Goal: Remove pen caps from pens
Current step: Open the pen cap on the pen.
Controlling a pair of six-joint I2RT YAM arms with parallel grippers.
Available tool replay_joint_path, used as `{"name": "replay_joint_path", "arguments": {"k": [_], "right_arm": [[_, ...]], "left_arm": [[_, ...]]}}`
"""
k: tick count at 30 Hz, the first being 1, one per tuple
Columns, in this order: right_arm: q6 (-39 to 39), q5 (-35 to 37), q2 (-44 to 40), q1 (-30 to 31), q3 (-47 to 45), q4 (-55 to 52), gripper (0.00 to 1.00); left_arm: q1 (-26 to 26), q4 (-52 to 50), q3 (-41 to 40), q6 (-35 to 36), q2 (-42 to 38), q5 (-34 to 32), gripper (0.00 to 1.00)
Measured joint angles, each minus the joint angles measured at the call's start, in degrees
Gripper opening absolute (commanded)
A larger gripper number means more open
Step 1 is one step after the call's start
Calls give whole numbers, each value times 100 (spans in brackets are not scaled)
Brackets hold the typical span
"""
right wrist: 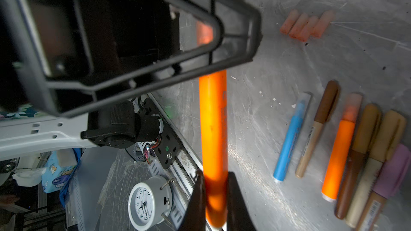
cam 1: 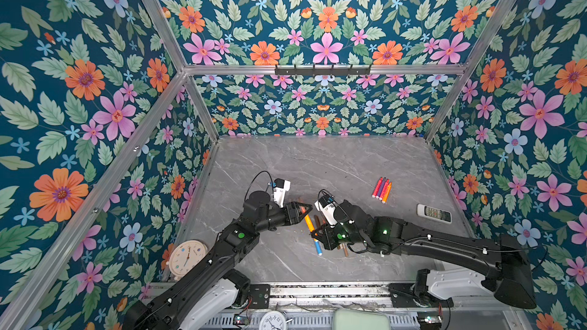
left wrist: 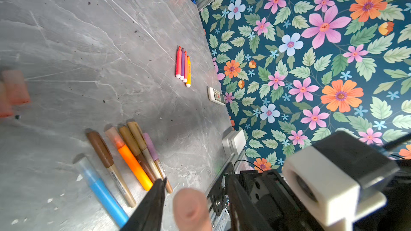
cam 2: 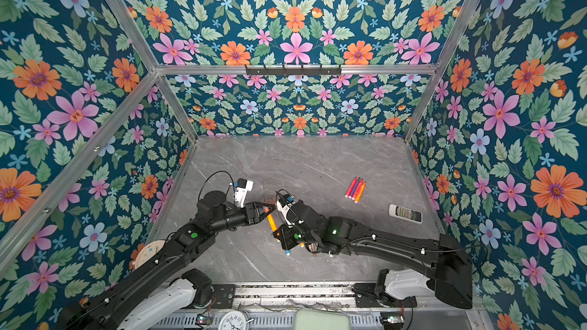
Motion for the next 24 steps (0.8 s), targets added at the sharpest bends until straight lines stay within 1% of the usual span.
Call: {"name": "replay_joint_path", "arguments": {"k": [3,6,8,20,24], "right_arm": [[0,-2,-9,-13,-96,-11,0],[4,-11,-33,-13,-216,31,0],[26,-15,-72,-11,-278,57,0],[81,175,-330,-11,-337,24,0],[83,190,-330,-11,-337,20,0]], "left_arm": [[-39,26,76,2,35,-157,47],[-55,4,153,7,92,-234,38],[-63,2,184,9,144,-234,34],[-240,144,205,-70,173,-236,36],[-306,151,179,-83,173,-271,32]]}}
